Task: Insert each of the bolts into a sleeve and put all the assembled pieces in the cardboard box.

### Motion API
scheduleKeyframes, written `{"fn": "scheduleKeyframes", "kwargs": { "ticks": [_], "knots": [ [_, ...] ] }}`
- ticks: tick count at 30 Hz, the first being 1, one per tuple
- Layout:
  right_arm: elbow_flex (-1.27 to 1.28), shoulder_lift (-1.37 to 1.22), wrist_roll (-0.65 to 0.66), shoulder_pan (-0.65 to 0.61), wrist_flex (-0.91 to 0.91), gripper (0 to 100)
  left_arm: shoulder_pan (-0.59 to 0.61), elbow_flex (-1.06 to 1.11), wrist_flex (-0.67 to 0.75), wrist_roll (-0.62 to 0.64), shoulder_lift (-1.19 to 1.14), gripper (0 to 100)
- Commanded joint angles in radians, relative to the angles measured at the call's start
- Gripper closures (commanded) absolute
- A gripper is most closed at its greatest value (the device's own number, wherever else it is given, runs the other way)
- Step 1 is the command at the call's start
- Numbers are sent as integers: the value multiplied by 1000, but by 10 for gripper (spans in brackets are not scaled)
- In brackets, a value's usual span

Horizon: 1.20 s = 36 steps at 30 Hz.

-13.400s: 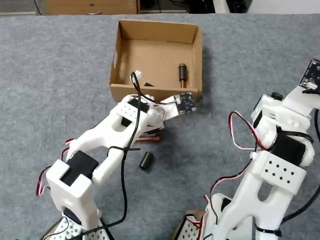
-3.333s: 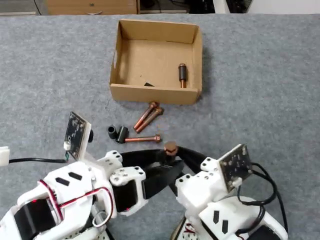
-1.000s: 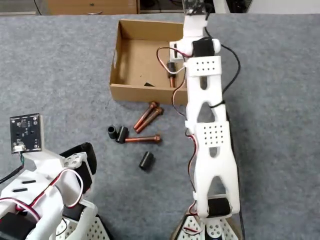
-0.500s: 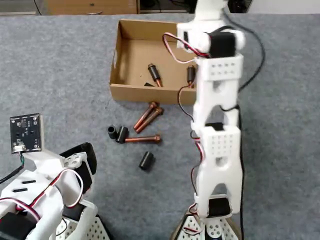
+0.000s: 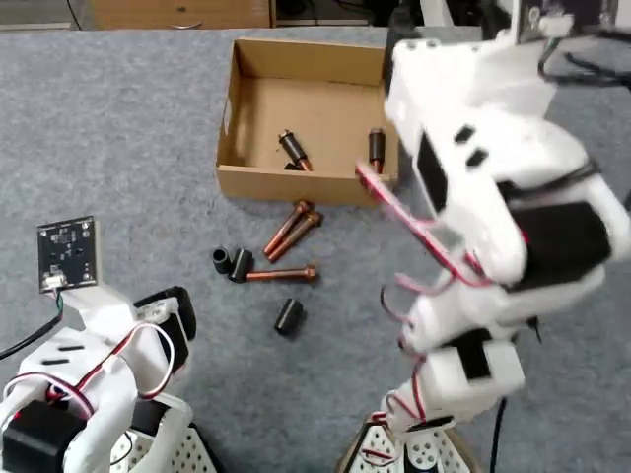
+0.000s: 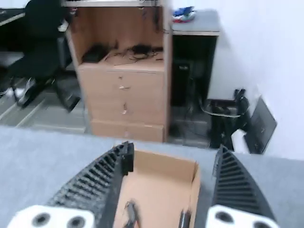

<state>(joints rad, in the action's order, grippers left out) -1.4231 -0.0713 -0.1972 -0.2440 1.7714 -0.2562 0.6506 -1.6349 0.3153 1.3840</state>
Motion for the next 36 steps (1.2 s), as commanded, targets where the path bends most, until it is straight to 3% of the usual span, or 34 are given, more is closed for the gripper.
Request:
{"fn": "scheduleKeyframes", "kwargs": {
  "ticks": [1,7,14,19,28,36],
  "knots": [
    [403,228,0,-81,17,741,11,-2,29,25,-4,982],
    [992,576,-178,-170,-25,741,11,8,21,25,-4,982],
    [1380,839,-448,-298,-123,741,12,23,23,25,-4,982],
    [1646,923,-608,-320,-140,741,25,61,21,26,-4,982],
    [1859,935,-617,-357,-275,741,305,68,18,18,-4,982],
    [1854,774,-641,-343,-281,741,336,66,-37,20,-4,982]
  ]
}}
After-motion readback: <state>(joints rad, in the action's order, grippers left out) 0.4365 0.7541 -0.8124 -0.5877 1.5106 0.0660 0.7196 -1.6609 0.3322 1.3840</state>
